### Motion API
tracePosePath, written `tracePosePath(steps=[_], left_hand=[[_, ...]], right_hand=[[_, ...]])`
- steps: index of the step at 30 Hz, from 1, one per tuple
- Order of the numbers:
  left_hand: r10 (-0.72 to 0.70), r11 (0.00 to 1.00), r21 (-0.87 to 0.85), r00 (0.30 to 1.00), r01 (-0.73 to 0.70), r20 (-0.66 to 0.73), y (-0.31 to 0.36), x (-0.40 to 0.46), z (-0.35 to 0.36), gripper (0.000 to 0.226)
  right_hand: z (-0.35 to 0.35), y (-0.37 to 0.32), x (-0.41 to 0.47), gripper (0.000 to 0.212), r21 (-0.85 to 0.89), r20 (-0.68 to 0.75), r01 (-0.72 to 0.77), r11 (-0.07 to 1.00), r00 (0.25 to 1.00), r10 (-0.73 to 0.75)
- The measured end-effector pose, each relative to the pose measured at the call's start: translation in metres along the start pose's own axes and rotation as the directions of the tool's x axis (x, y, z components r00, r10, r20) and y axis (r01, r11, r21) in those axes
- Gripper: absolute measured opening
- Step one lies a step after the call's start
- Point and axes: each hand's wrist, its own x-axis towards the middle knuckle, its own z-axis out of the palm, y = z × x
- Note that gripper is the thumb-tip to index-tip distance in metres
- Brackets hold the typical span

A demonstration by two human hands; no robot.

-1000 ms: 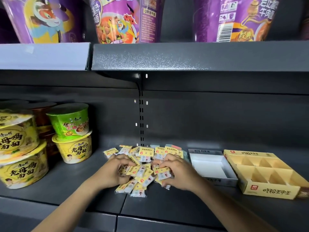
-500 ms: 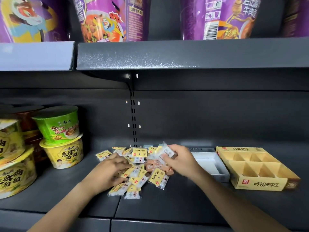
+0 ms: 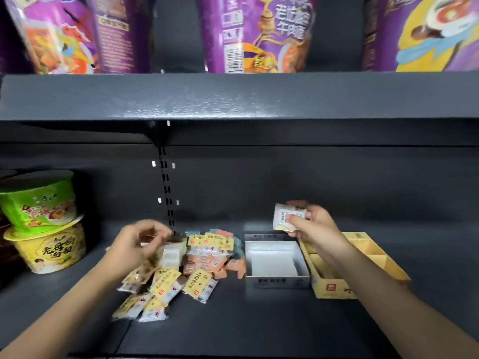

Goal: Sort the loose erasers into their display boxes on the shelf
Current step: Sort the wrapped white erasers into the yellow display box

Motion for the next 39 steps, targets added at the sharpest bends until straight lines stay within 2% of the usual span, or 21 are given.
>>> tracePosePath(steps=[2, 5, 9, 11, 12, 14, 18, 20, 24, 25, 30, 34, 37, 39], left_hand=[[-0.010, 0.999, 0.042, 1.000, 0.009, 0.026, 0.017, 0.014, 0.013, 0.015], [-0.054, 0.990, 0.135, 0.997, 0.046, 0.056, 0.029, 0.029, 0.028, 0.013], [-0.091, 0.982, 0.175, 0.993, 0.076, 0.081, 0.037, 0.023, 0.017, 0.017], [-0.107, 0.982, 0.169, 0.984, 0.082, 0.140, 0.045, 0.009, 0.007, 0.006], [-0.109, 0.982, 0.170, 0.976, 0.076, 0.188, 0.050, 0.000, 0.004, 0.011], [-0.097, 0.980, 0.195, 0.962, 0.047, 0.255, 0.056, -0.019, 0.003, 0.034], [-0.158, 0.982, 0.154, 0.934, 0.114, 0.320, 0.070, -0.054, 0.025, 0.038], [-0.173, 0.972, 0.214, 0.922, 0.102, 0.347, 0.071, -0.069, 0.037, 0.042], [-0.245, 0.899, 0.431, 0.908, 0.081, 0.340, 0.067, -0.091, 0.057, 0.067], [-0.258, 0.882, 0.462, 0.911, 0.087, 0.321, 0.065, -0.094, 0.060, 0.067], [-0.294, 0.837, 0.540, 0.908, 0.092, 0.300, 0.067, -0.091, 0.064, 0.053], [-0.310, 0.738, 0.674, 0.901, 0.027, 0.304, 0.081, -0.084, 0.067, 0.030], [-0.375, 0.656, 0.755, 0.880, 0.029, 0.292, 0.086, -0.081, 0.072, 0.032], [-0.411, 0.635, 0.771, 0.867, 0.050, 0.282, 0.085, -0.082, 0.076, 0.042]], right_hand=[[-0.021, 0.000, 0.004, 0.032, 0.017, 0.004, 0.009, 1.000, 1.000, -0.009], [-0.049, 0.006, 0.012, 0.031, 0.001, -0.011, -0.011, 1.000, 1.000, 0.011], [-0.071, 0.014, 0.019, 0.032, -0.055, -0.016, -0.053, 0.997, 0.999, 0.052], [-0.076, 0.014, 0.021, 0.032, -0.067, 0.009, -0.036, 0.997, 0.999, 0.036], [-0.076, 0.015, 0.022, 0.032, -0.056, 0.026, -0.020, 0.998, 0.999, 0.022], [-0.073, 0.018, 0.025, 0.031, -0.041, 0.038, -0.016, 0.999, 0.999, 0.018], [-0.051, 0.021, 0.032, 0.029, -0.052, 0.097, -0.017, 0.998, 0.995, 0.022], [-0.032, 0.021, 0.034, 0.028, -0.029, 0.141, -0.005, 1.000, 0.990, 0.009], [0.000, 0.019, 0.036, 0.029, -0.013, 0.215, 0.002, 1.000, 0.977, 0.000], [0.006, 0.018, 0.037, 0.029, -0.014, 0.233, 0.005, 1.000, 0.972, -0.002], [0.024, 0.017, 0.036, 0.030, -0.008, 0.299, 0.008, 1.000, 0.954, -0.006], [0.030, 0.018, 0.037, 0.031, -0.012, 0.322, 0.013, 1.000, 0.947, -0.008], [0.031, 0.017, 0.036, 0.030, -0.005, 0.333, 0.001, 1.000, 0.943, 0.001], [0.031, 0.018, 0.035, 0.030, -0.006, 0.339, -0.007, 1.000, 0.941, 0.008]])
